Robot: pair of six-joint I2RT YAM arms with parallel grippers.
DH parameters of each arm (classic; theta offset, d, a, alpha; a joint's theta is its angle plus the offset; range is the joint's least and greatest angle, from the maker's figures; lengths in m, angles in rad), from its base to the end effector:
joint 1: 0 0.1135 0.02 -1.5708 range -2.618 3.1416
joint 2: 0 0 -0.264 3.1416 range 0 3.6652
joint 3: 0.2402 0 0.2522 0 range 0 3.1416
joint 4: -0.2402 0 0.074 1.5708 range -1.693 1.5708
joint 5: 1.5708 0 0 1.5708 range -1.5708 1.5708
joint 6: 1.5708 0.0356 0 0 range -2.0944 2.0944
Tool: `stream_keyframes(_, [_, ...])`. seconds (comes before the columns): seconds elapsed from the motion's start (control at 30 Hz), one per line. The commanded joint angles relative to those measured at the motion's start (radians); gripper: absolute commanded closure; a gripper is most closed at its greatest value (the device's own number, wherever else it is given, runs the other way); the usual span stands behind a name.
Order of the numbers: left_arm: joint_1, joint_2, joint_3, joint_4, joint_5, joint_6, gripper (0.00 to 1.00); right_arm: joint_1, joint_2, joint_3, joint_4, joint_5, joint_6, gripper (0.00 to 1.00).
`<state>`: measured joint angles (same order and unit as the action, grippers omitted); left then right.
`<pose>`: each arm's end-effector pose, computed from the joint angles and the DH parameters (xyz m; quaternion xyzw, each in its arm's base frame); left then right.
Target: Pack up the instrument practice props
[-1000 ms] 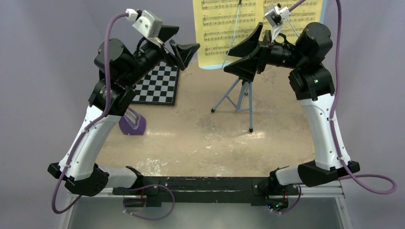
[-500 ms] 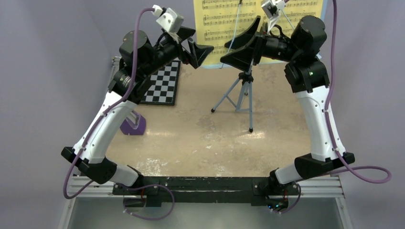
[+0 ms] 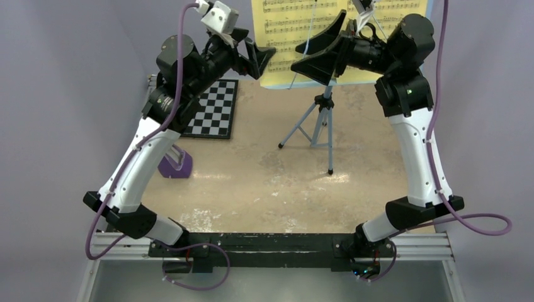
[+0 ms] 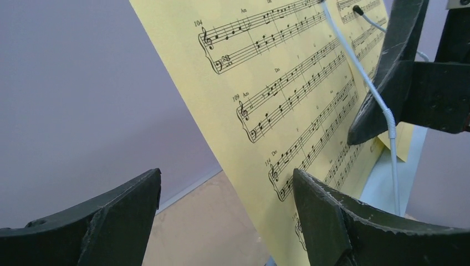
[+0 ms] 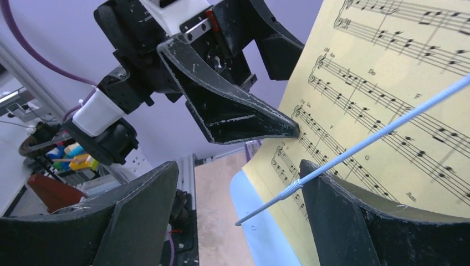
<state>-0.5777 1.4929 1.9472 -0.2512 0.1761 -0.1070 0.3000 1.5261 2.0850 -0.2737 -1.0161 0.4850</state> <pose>0.2480 -0.1691 0.5601 0.2130 0.5961 -0.3115 0.7087 0.2519 0.1096 0.5841 -0.3393 0.5575 0.5369 0.5346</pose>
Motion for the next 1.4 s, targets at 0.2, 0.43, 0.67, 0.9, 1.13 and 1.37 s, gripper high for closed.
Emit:
stream_keyframes(0.2, [0.012,-0.131,-0.079,-0.045,-0.095,0.081,0.08,0.000,-0.059,-0.004,0.125,-0.057,0.061,0.17])
stream_keyframes(0.43, [0.013,-0.154,-0.084,-0.041,-0.040,0.132,0.10,0.001,-0.070,-0.028,0.107,-0.055,0.046,0.17])
stream_keyframes(0.67, [0.029,-0.137,-0.101,-0.007,0.229,0.050,0.27,0.002,-0.078,-0.031,0.074,-0.053,0.019,0.16])
stream_keyframes(0.9, [0.093,-0.171,-0.175,0.053,0.376,-0.068,0.51,0.002,-0.094,-0.034,0.005,-0.057,-0.036,0.16])
stream_keyframes(1.13, [0.110,-0.195,-0.212,0.104,0.413,-0.125,0.74,0.001,-0.100,-0.036,-0.033,-0.049,-0.066,0.16])
stream_keyframes(1.37, [0.113,-0.185,-0.132,0.080,0.403,-0.111,0.77,0.002,-0.102,-0.029,-0.039,-0.062,-0.073,0.16])
